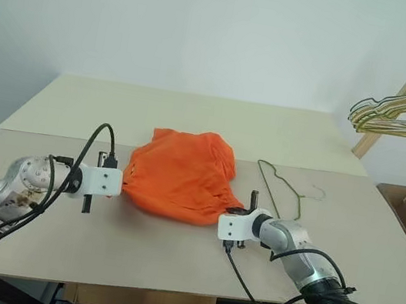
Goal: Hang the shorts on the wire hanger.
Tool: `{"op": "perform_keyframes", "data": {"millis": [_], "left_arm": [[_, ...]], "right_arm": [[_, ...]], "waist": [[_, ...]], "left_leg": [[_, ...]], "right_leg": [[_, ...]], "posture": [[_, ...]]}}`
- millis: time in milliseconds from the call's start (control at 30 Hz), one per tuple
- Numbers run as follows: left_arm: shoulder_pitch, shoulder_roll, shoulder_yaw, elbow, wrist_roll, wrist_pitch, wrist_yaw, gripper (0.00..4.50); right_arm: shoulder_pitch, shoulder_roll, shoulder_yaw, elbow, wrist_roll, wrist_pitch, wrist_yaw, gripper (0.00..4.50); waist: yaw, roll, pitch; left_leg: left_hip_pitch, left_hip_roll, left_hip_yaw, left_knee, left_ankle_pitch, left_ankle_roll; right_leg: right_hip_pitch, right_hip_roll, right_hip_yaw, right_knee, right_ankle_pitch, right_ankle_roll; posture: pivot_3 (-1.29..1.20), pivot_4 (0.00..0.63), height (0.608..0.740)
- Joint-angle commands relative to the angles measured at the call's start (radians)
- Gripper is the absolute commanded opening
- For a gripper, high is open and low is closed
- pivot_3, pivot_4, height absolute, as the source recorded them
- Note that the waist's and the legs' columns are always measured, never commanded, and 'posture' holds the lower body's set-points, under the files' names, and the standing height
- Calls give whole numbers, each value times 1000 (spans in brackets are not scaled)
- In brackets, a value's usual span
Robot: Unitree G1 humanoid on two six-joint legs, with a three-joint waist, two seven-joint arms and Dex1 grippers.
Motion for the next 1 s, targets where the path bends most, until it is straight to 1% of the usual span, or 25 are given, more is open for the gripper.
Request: {"op": "perform_keyframes", "data": {"millis": [33, 100, 133, 200, 267, 333, 467, 500, 567, 600, 633, 667, 700, 733, 767, 833, 867, 900, 933, 967, 1000], "left_arm": [[88, 88, 110, -99, -139, -21, -112, 0], [140, 114, 141, -141, -192, -20, -143, 0], [159, 121, 153, -163, -221, -8, -157, 0], [168, 115, 156, -186, -234, 11, -150, 0], [150, 98, 143, -182, -227, 16, -130, 0], [109, 77, 124, -162, -219, 11, -121, 0], [-96, -7, 64, -30, -169, -3, -84, 0], [-223, -50, 41, 85, -130, -43, -55, 0], [-534, -158, -17, 375, -14, -100, 67, 0], [-638, -196, -37, 488, 29, -133, 112, 0], [-775, -242, -66, 645, 103, -161, 231, 0], [-867, -273, -87, 765, 154, -193, 315, 0], [-1005, -316, -110, 923, 219, -208, 480, 0], [-1140, -358, -126, 1068, 275, -197, 664, 0], [-1225, -385, -135, 1165, 309, -192, 784, 0], [-1364, -419, -136, 1297, 352, -180, 1027, 0], [-1428, -424, -129, 1336, 363, -185, 1133, 0], [-1485, -424, -124, 1363, 376, -193, 1235, 0], [-1519, -424, -122, 1382, 385, -202, 1298, 0], [-1548, -419, -129, 1393, 400, -222, 1345, 0], [-1567, -411, -140, 1399, 419, -244, 1392, 0]], "right_arm": [[61, -116, -112, -213, 210, -23, 151, 91], [115, -189, -147, -278, 310, -39, 227, 91], [136, -217, -165, -300, 354, -42, 258, 91], [144, -232, -185, -312, 403, -39, 286, 91], [115, -214, -188, -300, 427, -21, 297, 91], [42, -171, -182, -257, 437, -2, 300, 91], [-120, -62, -173, -144, 435, 51, 287, 91], [-206, -10, -171, -69, 403, 75, 243, 91], [-412, 86, -156, 131, 272, 118, 98, 91], [-480, 115, -150, 212, 223, 118, 47, 91], [-577, 157, -149, 327, 172, 140, -50, 91], [-643, 187, -148, 413, 141, 149, -117, 91], [-762, 226, -152, 556, 98, 168, -255, 91], [-883, 261, -166, 696, 76, 179, -394, 91], [-962, 283, -175, 796, 63, 176, -484, 91], [-1099, 312, -199, 961, 60, 150, -647, 91], [-1159, 318, -216, 1023, 65, 95, -739, 91], [-1211, 320, -229, 1067, 66, 46, -811, 91], [-1244, 321, -235, 1100, 66, 7, -858, 91], [-1266, 319, -243, 1117, 67, -56, -905, 91], [-1275, 313, -247, 1124, 64, -115, -940, 91]], "waist": [[4, 2, 1], [13, 3, 3], [17, 3, 3], [27, 5, 4], [31, 5, 5], [32, 6, 5], [33, 6, 5], [34, 6, 5], [41, 4, 6], [43, 3, 6], [43, 2, 5], [40, 0, 4], [37, 0, 4], [35, -1, 3], [33, -1, 3], [24, -2, 3], [20, -2, 3], [11, -2, 3], [1, -3, 3], [-3, -3, 3], [-9, -2, 3]], "left_leg": [[0, 0, 0, 0, 0, 0], [1, 0, 0, 1, -1, 0], [3, 0, 0, 1, -1, 1], [9, 0, 0, 1, -1, 1], [19, 1, 1, 0, -2, 3], [21, 1, 1, 0, -3, 4], [19, 0, 1, 0, -3, 4], [19, 0, 1, 0, -3, 4], [19, -2, 0, 2, -2, 4], [17, -3, 0, 1, 0, -1], [17, -4, -1, 1, 2, -3], [17, -4, -2, 1, 3, -5], [15, -5, -2, -1, 3, -6], [12, -5, -2, 0, 4, -8], [3, -9, -2, 0, 7, -13], [-15, -13, -3, 1, 11, -19], [-26, -18, -3, 2, 12, -21], [-30, -22, -2, 2, 13, -22], [-35, -23, -2, 3, 12, -22], [-42, -25, -2, 2, 12, -21], [-47, -26, -2, 3, 12, -21]], "right_leg": [[0, -1, 0, 0, -1, 0], [2, -2, 0, -3, -1, 1], [6, -2, -1, -5, -1, 1], [14, -2, -3, -7, -1, 1], [23, -1, -3, -9, -1, 1], [24, 0, -3, -9, -2, 1], [22, 3, -3, -8, -1, 0], [21, 3, -4, -8, -1, -1], [22, 3, -4, -7, -1, -1], [21, 3, -5, -8, 3, -2], [20, 3, -6, -8, 4, -2], [20, 2, -6, -8, 4, -2], [17, 2, -6, -9, 4, -2], [11, 0, -6, -6, 4, -2], [-1, -2, -5, 2, 4, -2], [-23, -6, -3, 8, 4, -1], [-39, -11, -2, 17, 4, -1], [-46, -15, -2, 22, 4, -1], [-53, -18, -2, 28, 4, -1], [-63, -20, -2, 28, 4, -1], [-67, -21, -1, 28, 4, -1]], "posture": [[-20, 6, 740], [-22, 12, 740], [-22, 12, 740], [-17, 9, 740], [-14, 3, 740], [-11, 0, 740], [-6, 0, 740], [-1, 0, 740], [19, 0, 740], [24, 0, 740], [26, 0, 740], [28, 0, 740], [28, 0, 740], [28, 0, 740], [28, 0, 740], [27, 0, 740], [26, 0, 740], [26, 0, 740], [26, 0, 740], [22, 0, 740], [24, 0, 740]]}}
